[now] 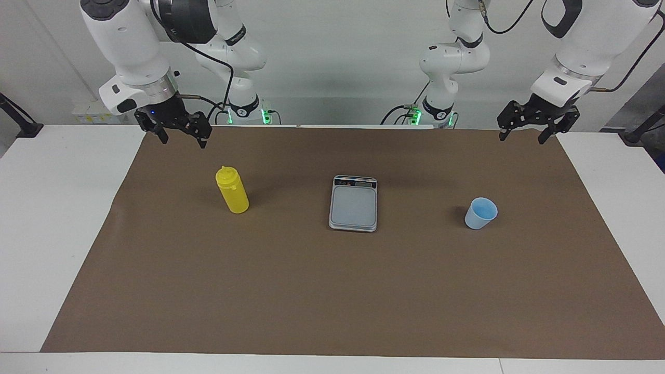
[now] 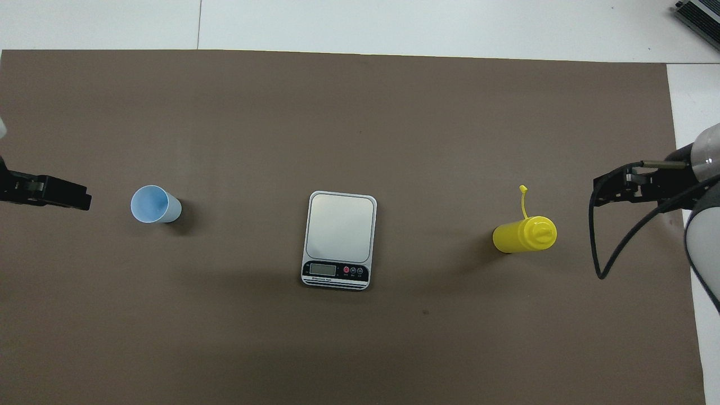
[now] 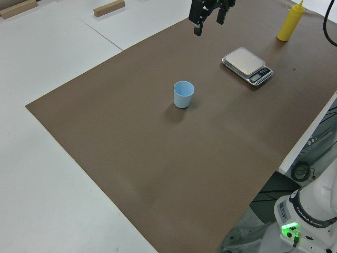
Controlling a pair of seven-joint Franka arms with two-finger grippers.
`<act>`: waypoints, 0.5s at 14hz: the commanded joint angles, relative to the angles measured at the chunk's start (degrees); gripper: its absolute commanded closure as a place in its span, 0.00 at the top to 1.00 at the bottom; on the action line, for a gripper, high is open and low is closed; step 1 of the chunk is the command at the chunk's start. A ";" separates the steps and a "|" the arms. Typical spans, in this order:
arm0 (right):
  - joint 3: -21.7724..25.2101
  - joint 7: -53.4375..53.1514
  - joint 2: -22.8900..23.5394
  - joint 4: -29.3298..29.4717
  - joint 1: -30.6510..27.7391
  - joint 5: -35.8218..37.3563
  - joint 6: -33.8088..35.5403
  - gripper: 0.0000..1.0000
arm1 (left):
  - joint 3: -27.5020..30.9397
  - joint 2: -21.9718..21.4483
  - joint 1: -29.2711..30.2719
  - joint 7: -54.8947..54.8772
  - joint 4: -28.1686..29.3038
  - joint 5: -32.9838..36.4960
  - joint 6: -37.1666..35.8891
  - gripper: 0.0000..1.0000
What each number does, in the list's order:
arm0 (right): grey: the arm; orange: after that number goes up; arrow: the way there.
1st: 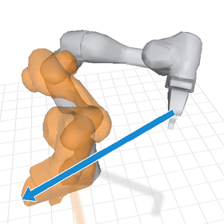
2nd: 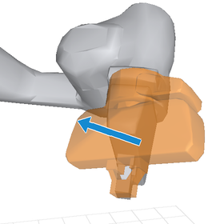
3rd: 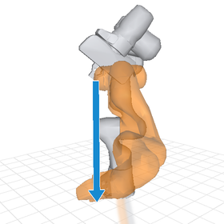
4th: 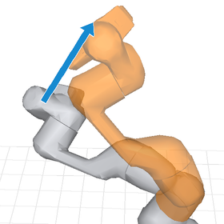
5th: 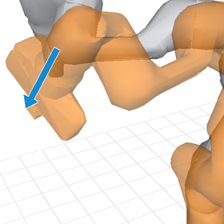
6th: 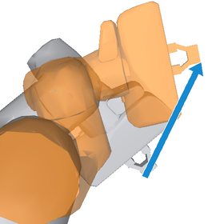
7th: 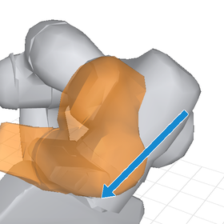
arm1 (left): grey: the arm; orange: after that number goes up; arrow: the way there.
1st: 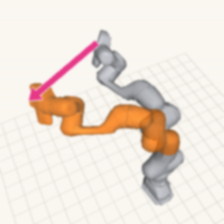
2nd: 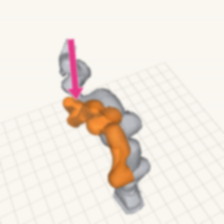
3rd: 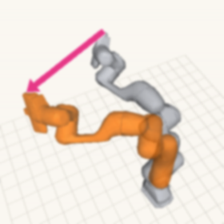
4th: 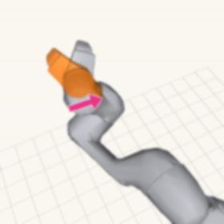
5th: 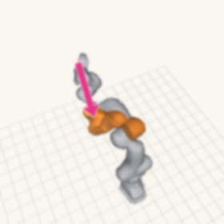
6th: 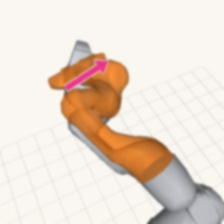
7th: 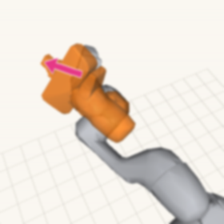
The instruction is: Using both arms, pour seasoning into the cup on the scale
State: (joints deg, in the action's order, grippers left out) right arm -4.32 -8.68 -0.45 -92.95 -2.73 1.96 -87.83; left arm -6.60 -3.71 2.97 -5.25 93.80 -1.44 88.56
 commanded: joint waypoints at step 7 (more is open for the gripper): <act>-0.33 1.30 0.09 0.58 -0.70 -0.29 0.64 1.00 | 0.36 -3.59 -0.25 -0.64 8.75 0.83 7.58 1.00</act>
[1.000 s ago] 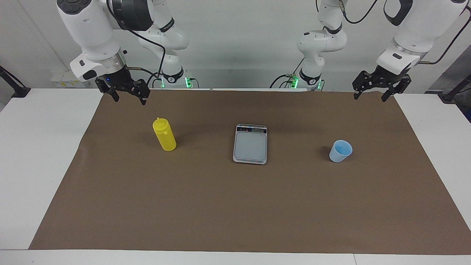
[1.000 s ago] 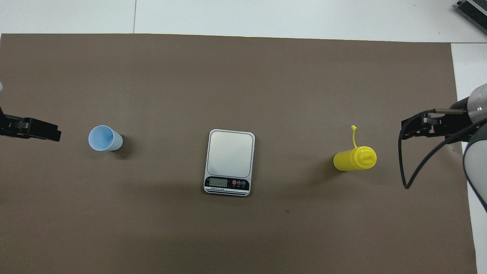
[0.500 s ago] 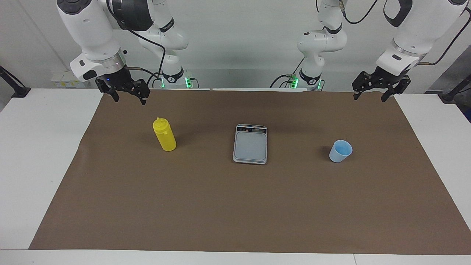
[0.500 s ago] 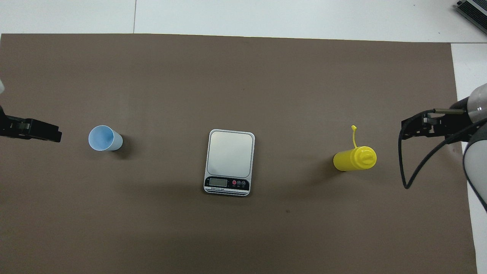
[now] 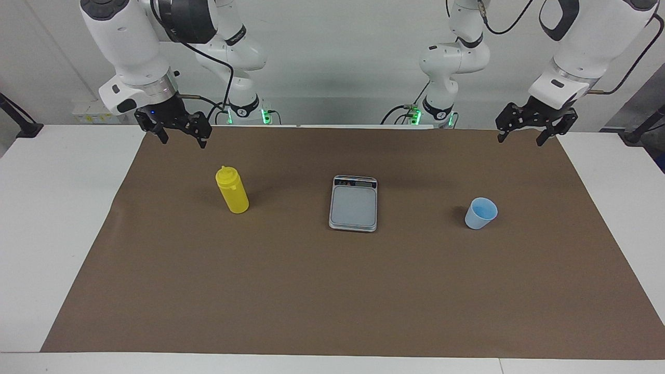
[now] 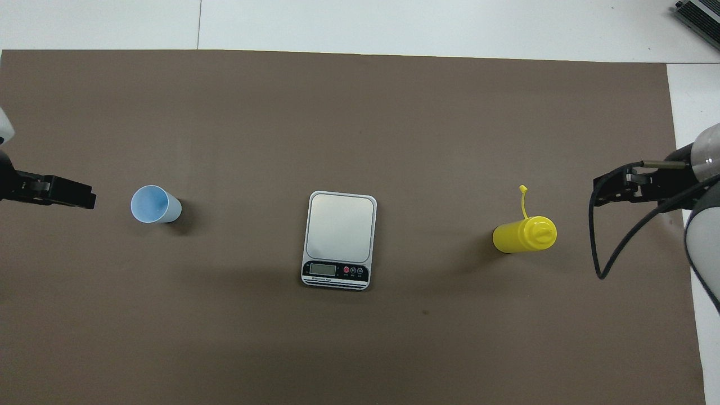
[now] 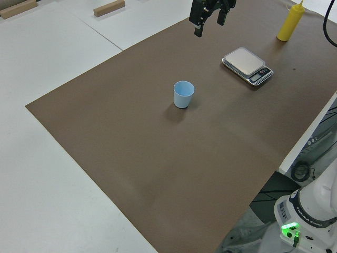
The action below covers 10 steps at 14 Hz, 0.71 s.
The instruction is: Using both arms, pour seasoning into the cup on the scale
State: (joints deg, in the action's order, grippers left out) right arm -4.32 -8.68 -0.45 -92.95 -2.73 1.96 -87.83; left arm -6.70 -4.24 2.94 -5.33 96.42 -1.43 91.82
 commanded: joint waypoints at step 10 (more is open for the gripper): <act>-0.33 1.38 0.09 0.58 -0.70 -0.29 0.56 1.00 | 0.72 3.27 4.80 2.24 26.51 0.72 33.39 1.00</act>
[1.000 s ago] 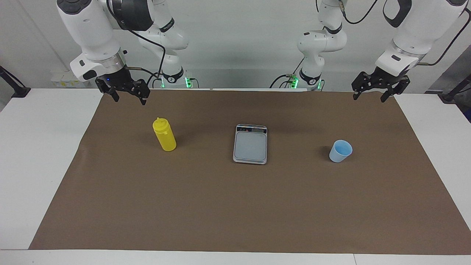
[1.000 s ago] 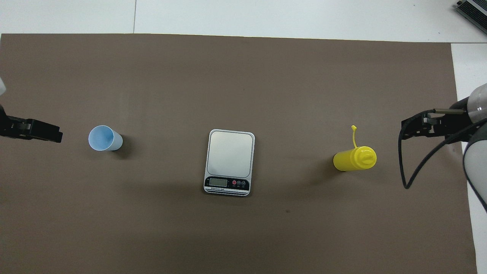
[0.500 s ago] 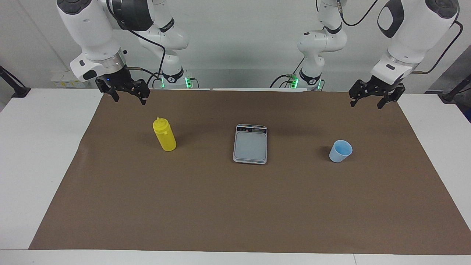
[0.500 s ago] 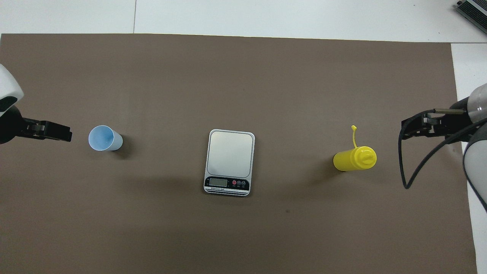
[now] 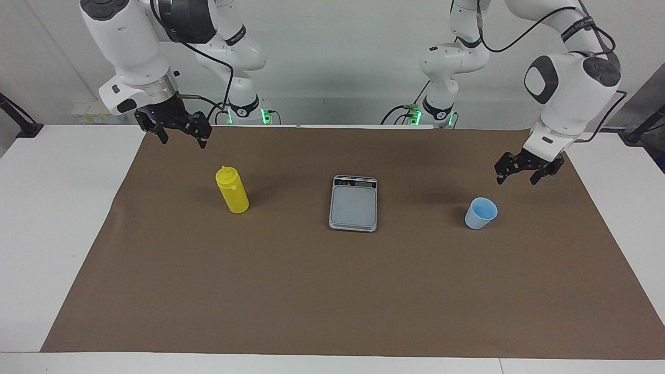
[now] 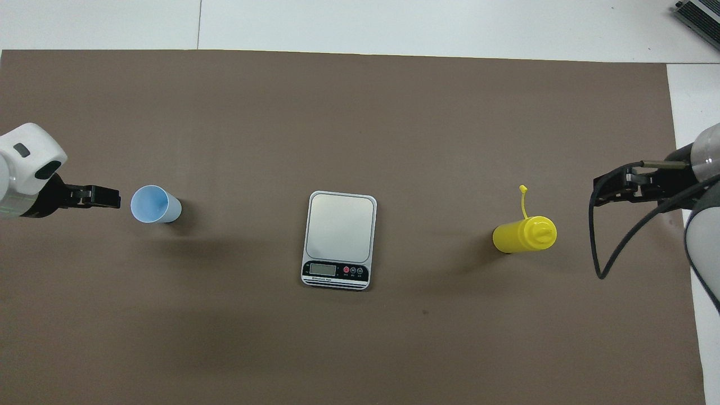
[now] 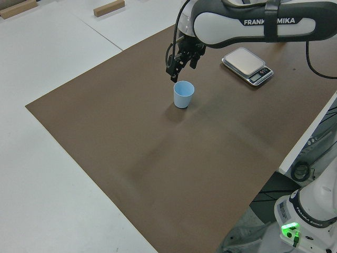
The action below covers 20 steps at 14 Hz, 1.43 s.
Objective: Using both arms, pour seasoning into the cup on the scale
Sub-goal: 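Reach the left gripper to the blue cup and grasp it, then carry the blue cup with the left gripper onto the scale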
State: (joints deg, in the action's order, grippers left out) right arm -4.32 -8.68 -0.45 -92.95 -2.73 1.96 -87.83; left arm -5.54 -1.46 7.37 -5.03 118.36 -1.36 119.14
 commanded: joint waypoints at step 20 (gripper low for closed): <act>-0.25 1.38 0.01 0.58 -0.70 -0.29 0.64 1.00 | -0.61 6.82 -0.78 4.94 8.82 -0.93 16.40 0.00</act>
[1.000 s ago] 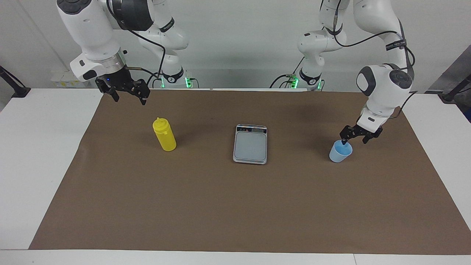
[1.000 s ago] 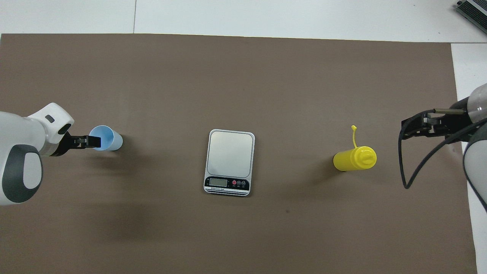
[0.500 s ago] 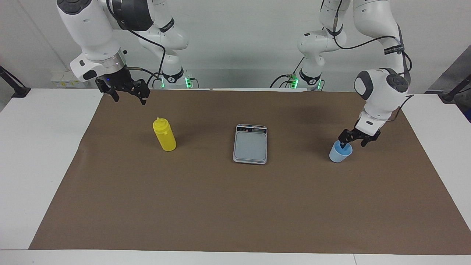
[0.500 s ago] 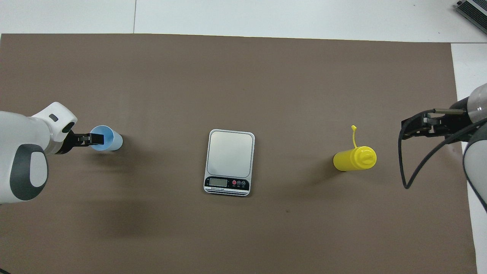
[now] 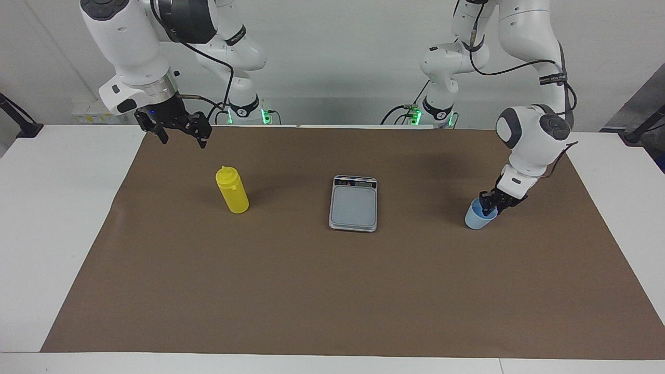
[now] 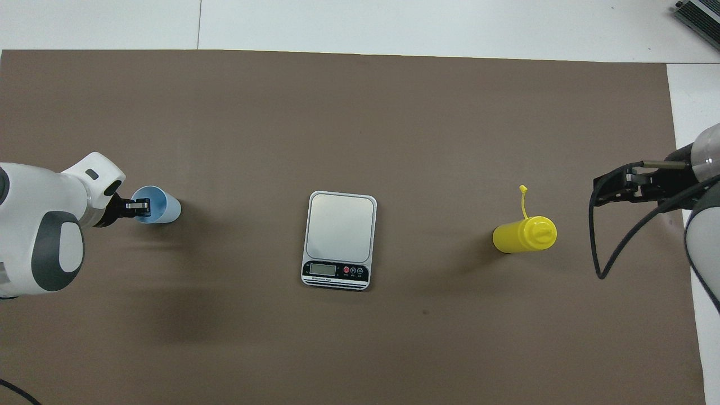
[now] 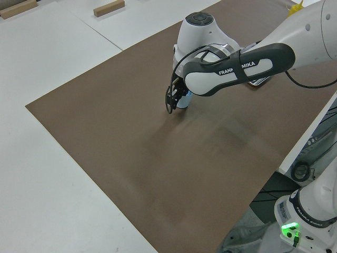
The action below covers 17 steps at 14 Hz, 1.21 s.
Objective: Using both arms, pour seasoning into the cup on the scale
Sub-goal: 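Carry the blue cup with the left gripper onto the scale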
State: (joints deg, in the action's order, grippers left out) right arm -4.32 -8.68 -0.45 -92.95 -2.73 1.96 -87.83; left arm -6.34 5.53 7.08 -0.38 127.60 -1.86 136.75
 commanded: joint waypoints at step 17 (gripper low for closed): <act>-0.33 1.30 0.01 0.58 -0.70 -0.29 0.64 1.00 | -0.95 0.61 -30.35 34.80 -19.23 -2.63 -16.02 0.00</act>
State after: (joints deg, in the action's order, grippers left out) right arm -4.32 -8.68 -0.45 -92.95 -2.73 1.96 -87.83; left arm -8.46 3.67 -19.05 29.83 107.36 -4.21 115.82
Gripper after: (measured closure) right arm 0.000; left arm 0.965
